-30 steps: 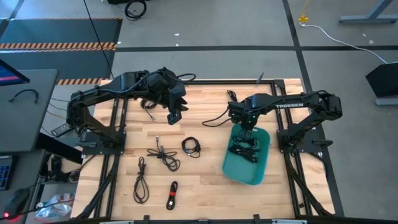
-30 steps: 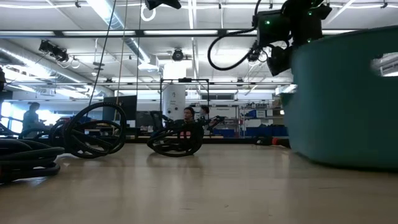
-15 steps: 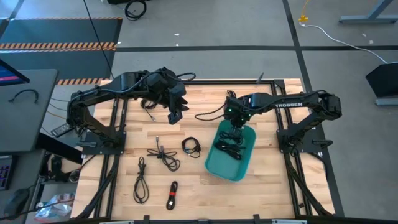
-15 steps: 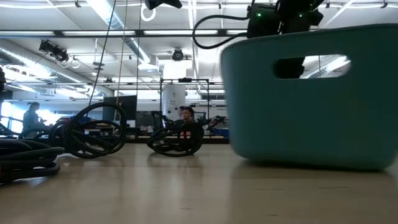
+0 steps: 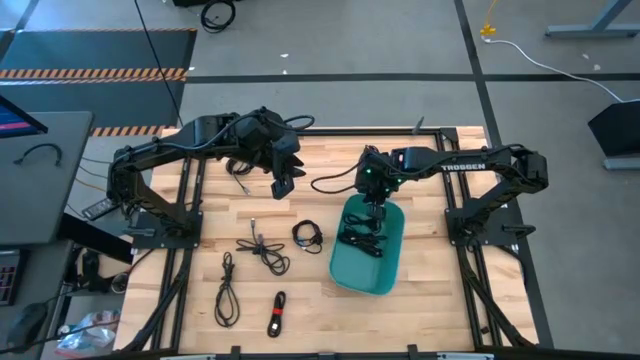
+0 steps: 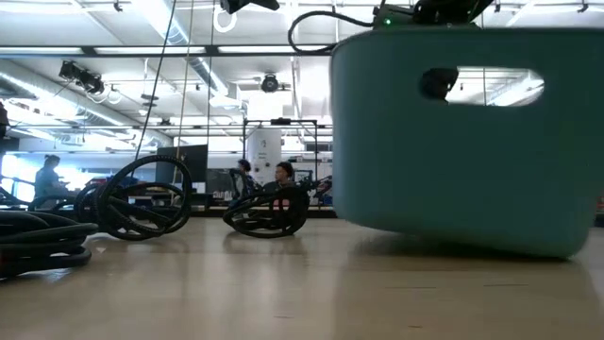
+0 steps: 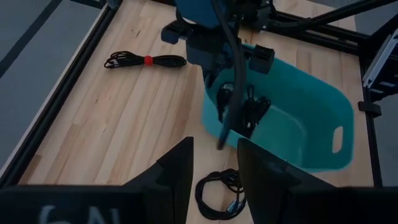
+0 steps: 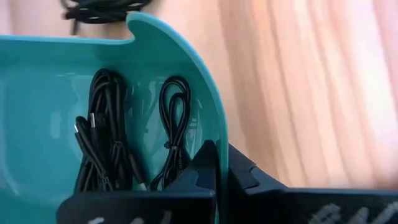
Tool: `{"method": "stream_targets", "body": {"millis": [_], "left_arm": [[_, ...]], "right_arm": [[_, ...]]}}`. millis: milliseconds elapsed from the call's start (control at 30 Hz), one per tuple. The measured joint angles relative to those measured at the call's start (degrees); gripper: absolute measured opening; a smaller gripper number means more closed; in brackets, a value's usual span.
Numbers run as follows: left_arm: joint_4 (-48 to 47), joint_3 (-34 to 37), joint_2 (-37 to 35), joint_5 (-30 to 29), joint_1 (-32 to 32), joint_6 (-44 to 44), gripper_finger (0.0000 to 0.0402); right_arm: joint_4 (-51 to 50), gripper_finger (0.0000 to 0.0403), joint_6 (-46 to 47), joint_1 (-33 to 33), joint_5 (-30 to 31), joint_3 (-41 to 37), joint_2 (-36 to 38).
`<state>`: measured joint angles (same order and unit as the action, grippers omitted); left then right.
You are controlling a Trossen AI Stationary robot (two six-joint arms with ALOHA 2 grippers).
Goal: Pick and place USB-C Cables
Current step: Adjust the green bin
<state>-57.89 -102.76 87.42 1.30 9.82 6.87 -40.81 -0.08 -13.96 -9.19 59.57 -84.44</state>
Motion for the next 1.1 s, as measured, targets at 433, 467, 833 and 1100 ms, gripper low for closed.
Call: {"method": "stream_targets", "body": {"millis": [433, 467, 833, 1100], "left_arm": [[1.3, 0.0, 0.0, 0.0, 0.0, 0.0, 0.013], [1.4, 0.0, 0.0, 0.0, 0.0, 0.0, 0.013], [1.3, 0.0, 0.0, 0.0, 0.0, 0.0, 0.013], [1.3, 0.0, 0.0, 0.0, 0.0, 0.0, 0.013]], "right_arm": [[8.1, 0.0001, -1.7, 2.4, -6.5, 0.5, -7.3], [8.2, 0.0001, -1.7, 2.7, -6.7, 0.8, -7.6], [2.3, 0.0028, -2.9, 3.7, -5.5, 7.3, -7.7], [0.0, 0.0062, -2.9, 4.7, -6.1, 7.9, -7.6]]}}
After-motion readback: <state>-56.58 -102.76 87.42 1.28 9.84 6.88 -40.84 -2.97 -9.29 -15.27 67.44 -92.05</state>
